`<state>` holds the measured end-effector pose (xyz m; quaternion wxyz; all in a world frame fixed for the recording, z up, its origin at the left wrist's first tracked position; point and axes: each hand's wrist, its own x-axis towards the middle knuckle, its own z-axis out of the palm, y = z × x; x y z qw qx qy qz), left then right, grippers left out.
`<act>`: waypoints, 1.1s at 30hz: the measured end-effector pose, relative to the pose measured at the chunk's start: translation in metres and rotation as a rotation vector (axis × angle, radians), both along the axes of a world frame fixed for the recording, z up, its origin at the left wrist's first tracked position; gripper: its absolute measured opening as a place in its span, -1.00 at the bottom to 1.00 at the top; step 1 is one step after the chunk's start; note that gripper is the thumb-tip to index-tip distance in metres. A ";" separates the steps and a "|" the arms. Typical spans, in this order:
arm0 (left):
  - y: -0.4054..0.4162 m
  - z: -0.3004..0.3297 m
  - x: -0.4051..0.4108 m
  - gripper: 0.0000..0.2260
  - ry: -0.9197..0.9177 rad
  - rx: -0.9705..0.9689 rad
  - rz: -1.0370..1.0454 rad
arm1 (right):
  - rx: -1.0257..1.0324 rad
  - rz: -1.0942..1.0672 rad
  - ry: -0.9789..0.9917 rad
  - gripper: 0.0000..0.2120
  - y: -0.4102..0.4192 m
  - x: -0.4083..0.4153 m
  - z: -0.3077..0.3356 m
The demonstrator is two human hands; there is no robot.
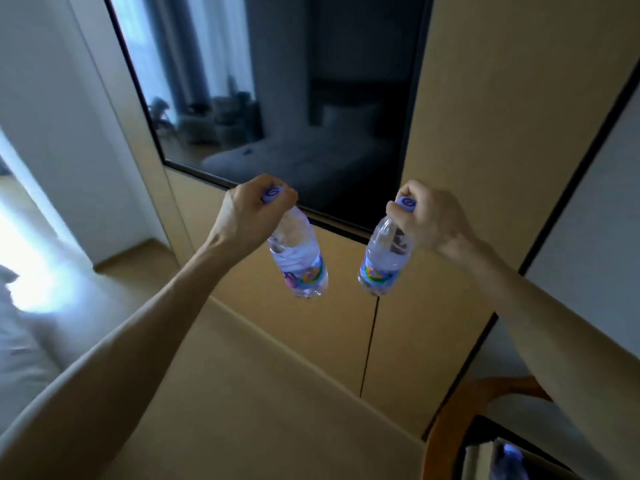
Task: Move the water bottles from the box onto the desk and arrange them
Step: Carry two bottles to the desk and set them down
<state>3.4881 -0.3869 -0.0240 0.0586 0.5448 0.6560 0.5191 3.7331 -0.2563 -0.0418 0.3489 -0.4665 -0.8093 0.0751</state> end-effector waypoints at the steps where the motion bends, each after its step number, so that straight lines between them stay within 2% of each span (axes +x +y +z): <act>1: -0.004 0.003 -0.018 -0.93 -0.019 0.000 0.038 | 0.000 0.026 0.013 -0.81 0.004 -0.022 0.005; 11: -0.025 0.015 -0.176 -0.92 -0.103 -0.001 0.348 | -0.012 0.370 0.116 -0.79 0.043 -0.250 0.031; 16: -0.016 0.022 -0.252 -0.93 -0.056 0.012 0.471 | -0.017 0.580 0.103 -0.81 0.075 -0.356 0.041; 24: 0.010 0.057 -0.371 -0.87 0.024 0.007 0.641 | 0.062 0.822 0.068 -0.81 0.132 -0.512 0.090; 33: 0.019 0.068 -0.494 -0.86 0.027 0.026 0.797 | 0.071 0.972 0.088 -0.76 0.160 -0.673 0.113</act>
